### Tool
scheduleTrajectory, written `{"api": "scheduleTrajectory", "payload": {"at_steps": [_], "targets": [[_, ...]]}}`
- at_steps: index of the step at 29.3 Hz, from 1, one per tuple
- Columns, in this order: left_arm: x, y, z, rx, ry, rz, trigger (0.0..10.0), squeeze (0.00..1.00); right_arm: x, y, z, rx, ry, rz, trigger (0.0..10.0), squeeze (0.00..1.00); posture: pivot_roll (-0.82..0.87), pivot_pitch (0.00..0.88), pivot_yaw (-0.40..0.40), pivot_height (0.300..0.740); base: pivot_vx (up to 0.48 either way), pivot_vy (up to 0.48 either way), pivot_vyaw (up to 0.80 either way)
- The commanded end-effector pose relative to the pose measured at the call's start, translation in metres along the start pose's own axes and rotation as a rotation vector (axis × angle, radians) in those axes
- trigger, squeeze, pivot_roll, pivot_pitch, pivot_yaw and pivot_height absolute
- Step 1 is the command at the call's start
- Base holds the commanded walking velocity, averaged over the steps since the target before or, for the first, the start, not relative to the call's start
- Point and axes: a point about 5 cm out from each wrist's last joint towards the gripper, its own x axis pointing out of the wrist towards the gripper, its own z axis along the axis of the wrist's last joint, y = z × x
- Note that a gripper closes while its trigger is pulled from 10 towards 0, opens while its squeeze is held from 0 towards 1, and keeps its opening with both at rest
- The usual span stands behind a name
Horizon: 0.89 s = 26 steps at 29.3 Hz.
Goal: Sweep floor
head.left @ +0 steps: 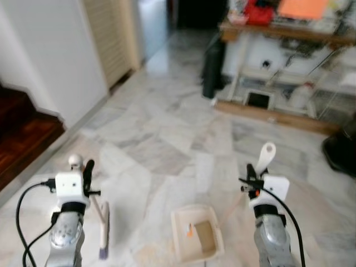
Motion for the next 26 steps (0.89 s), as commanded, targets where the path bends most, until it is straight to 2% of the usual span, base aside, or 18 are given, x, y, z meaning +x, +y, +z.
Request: {"api": "scheduleTrajectory", "payload": {"at_steps": [1, 7, 18, 26], "targets": [[0.002, -0.001, 0.010, 0.007, -0.050, -0.004, 10.0, 0.00, 0.004, -0.007, 0.009, 0.006, -0.042, -0.018, 10.0, 0.00, 0.03, 0.000, -0.019, 0.740, 0.000, 0.000, 0.79], [-0.009, -0.001, 0.003, 0.018, -0.016, -0.009, 10.0, 0.00, -0.005, -0.012, 0.006, 0.000, -0.031, -0.020, 10.0, 0.00, 0.00, 0.000, -0.017, 0.740, 0.000, 0.000, 0.79], [-0.015, -0.008, 0.003, 0.019, -0.007, -0.029, 10.0, 0.00, -0.011, -0.014, 0.001, 0.003, -0.006, -0.018, 10.0, 0.00, 0.01, 0.000, -0.026, 0.740, 0.000, 0.000, 0.79], [-0.011, -0.008, 0.005, 0.016, -0.004, -0.025, 10.0, 0.00, -0.006, -0.017, 0.003, 0.070, 0.010, -0.057, 10.0, 0.00, 0.01, 0.000, -0.023, 0.740, 0.000, 0.000, 0.06]]}}
